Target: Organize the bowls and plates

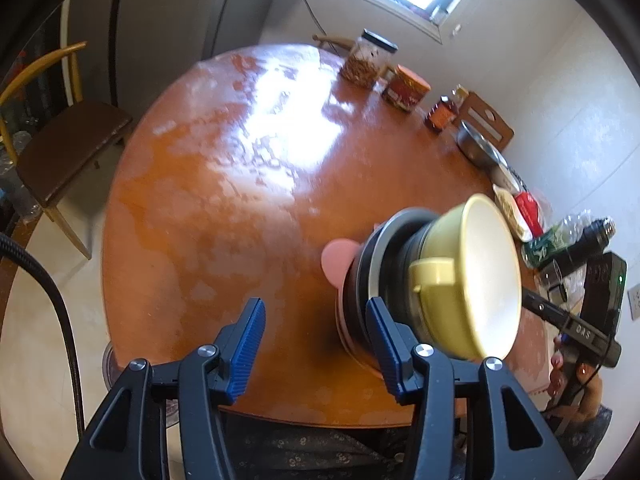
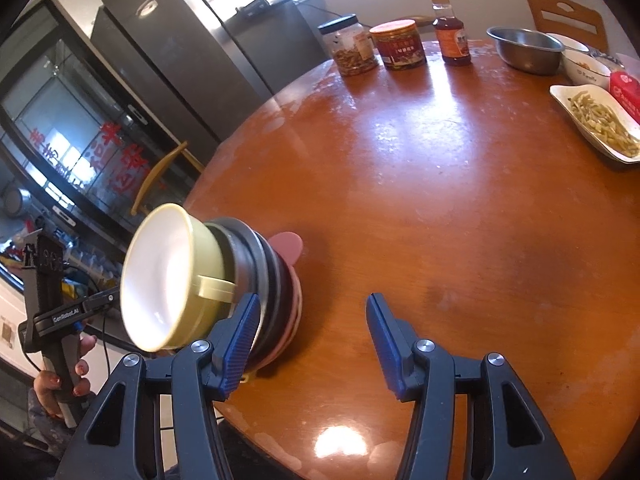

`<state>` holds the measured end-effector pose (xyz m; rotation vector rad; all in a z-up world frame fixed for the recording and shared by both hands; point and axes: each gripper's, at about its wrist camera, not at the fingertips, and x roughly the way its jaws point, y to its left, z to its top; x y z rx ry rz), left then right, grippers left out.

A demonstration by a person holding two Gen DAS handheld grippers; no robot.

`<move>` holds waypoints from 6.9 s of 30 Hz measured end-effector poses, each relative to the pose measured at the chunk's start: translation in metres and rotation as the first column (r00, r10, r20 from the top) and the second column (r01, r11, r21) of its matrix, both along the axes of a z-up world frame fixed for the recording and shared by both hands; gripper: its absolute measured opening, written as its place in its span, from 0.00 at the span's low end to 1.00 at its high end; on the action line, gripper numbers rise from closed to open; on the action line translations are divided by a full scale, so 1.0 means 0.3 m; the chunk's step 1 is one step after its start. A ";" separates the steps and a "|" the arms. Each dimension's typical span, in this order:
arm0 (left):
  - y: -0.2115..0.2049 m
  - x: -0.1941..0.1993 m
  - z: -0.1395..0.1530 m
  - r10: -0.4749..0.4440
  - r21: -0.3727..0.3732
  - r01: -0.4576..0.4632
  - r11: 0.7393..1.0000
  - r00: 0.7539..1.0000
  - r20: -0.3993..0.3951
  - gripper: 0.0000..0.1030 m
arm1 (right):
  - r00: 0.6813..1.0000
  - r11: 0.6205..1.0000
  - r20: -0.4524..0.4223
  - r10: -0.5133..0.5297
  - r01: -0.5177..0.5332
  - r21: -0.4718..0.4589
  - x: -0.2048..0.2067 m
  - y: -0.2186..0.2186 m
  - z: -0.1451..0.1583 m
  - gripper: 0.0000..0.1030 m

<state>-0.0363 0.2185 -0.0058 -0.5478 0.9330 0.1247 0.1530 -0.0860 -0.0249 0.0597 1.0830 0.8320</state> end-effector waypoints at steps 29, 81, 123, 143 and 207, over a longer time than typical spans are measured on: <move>0.025 0.060 -0.149 -0.107 -0.152 0.107 0.983 0.994 0.008 0.51 | 0.987 0.995 -0.122 0.100 -0.103 -0.013 0.011 0.099 -0.156 0.43; -0.100 0.264 -0.128 -0.216 -0.083 0.212 0.974 0.976 -0.036 0.49 | 0.989 0.998 -0.137 0.052 -0.048 0.035 0.052 -0.044 -0.136 0.31; -0.260 0.453 -0.111 -0.328 -0.030 0.326 0.945 0.943 -0.062 0.47 | 0.991 0.998 -0.129 -0.043 0.049 0.043 0.068 -0.222 -0.097 0.23; -0.363 0.534 -0.110 -0.380 -0.017 0.380 0.925 0.922 -0.073 0.47 | 0.986 0.993 -0.128 -0.105 0.110 0.034 0.070 -0.328 -0.083 0.23; -0.418 0.316 -0.048 -0.218 0.170 0.218 0.961 0.976 -0.018 0.64 | 0.942 0.937 0.063 -0.329 0.334 -0.100 -0.142 -0.444 -0.008 0.66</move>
